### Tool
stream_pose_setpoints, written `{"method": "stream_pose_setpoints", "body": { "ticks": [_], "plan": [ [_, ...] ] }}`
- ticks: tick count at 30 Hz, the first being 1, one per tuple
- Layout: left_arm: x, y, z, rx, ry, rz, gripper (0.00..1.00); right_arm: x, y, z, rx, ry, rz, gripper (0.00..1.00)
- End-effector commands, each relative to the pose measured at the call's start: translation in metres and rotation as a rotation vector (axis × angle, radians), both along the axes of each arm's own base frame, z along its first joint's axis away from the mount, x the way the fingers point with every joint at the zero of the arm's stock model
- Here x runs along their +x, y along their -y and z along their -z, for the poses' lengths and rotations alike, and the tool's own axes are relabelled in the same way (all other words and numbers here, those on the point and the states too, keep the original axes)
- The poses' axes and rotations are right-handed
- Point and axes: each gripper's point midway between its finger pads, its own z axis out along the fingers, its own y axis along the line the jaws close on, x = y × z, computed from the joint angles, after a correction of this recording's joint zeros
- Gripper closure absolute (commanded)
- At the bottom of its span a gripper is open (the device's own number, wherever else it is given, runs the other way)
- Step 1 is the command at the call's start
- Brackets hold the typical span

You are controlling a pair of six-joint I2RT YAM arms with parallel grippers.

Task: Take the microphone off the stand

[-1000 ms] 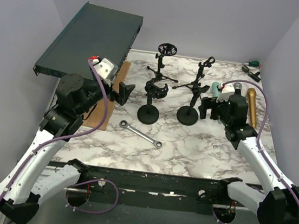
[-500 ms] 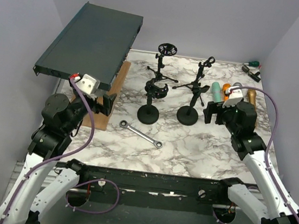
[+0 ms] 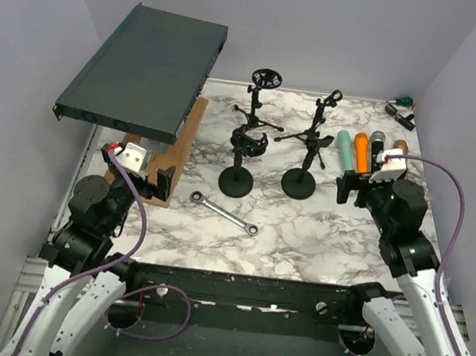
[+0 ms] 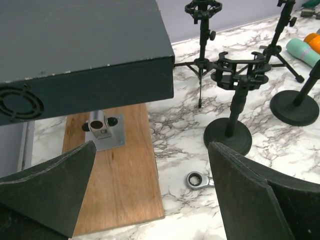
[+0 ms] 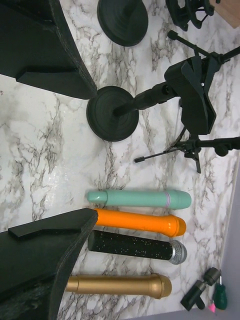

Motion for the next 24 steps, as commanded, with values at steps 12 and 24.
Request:
{"method": "stream_pose_setpoints", "body": {
  "ticks": [12, 24],
  "plan": [
    [-0.017, -0.005, 0.011, -0.131, 0.11, 0.003, 0.01, -0.037, 0.034, -0.014, -0.013, 0.123, 0.092, 0.0],
    [-0.022, 0.001, 0.027, -0.127, 0.131, 0.055, 0.02, -0.043, 0.042, -0.019, -0.019, 0.149, 0.101, 0.0]
  ]
}}
